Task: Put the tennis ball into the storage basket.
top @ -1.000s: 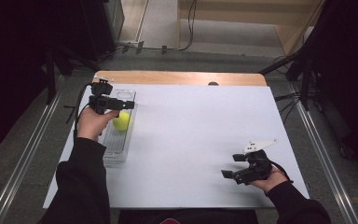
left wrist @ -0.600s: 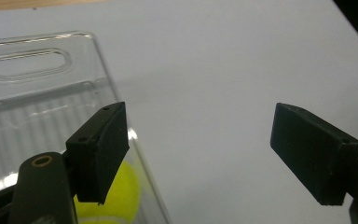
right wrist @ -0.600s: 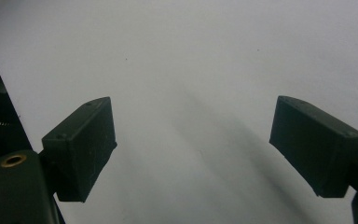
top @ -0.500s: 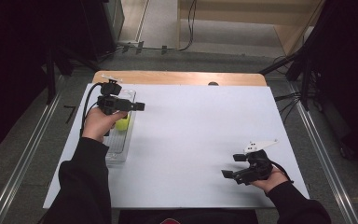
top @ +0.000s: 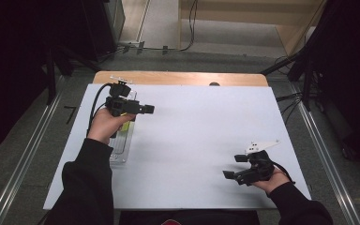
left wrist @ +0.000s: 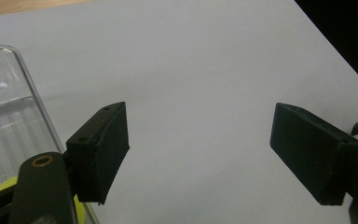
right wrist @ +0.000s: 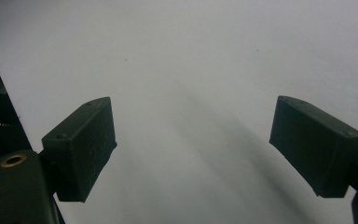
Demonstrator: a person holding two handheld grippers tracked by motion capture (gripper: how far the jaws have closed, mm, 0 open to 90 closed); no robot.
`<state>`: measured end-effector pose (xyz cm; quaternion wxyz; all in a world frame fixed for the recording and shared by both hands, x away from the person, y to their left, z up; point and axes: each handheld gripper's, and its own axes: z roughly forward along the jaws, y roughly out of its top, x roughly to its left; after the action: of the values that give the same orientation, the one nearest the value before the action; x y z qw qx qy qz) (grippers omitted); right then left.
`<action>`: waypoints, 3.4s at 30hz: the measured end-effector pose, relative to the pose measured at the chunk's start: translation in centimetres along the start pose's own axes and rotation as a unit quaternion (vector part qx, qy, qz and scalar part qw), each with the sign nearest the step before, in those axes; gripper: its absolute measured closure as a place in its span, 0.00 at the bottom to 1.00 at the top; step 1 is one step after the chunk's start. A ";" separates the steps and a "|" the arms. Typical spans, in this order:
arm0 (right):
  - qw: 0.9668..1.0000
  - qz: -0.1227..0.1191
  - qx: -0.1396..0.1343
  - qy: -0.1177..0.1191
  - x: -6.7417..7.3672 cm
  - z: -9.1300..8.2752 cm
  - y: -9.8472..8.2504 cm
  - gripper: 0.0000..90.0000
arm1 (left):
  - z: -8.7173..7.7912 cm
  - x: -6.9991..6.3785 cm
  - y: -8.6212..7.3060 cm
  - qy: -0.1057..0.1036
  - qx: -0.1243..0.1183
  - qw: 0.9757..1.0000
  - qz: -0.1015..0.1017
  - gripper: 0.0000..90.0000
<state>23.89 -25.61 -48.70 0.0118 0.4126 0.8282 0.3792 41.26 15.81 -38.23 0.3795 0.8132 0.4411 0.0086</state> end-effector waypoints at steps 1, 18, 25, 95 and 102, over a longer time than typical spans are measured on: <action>1.000 0.000 0.000 0.000 0.0 0.0 0.0 0.14 | 0.1 -0.1 0.0 0.002 0.000 1.000 0.003 0.22; 1.000 0.001 -0.003 0.000 -0.1 -0.1 0.0 0.14 | 1.0 -1.4 -1.7 -0.012 0.005 1.000 0.024 0.23; 1.000 0.001 -0.003 0.000 -0.1 -0.1 0.0 0.14 | 1.2 -1.8 -2.6 -0.011 0.009 0.999 0.035 0.23; 1.000 0.005 -0.005 -0.004 -0.1 -0.1 0.0 0.14 | 1.6 -4.3 -10.1 -0.051 0.013 0.995 0.090 0.22; 1.000 0.005 -0.005 -0.004 -0.2 -0.1 0.0 0.14 | 1.5 -4.3 -10.7 -0.052 0.017 0.994 0.092 0.22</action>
<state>23.94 -25.80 -48.67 0.0149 0.4183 0.8240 0.3818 31.52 15.22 -44.65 0.3858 0.8559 0.3443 -0.0062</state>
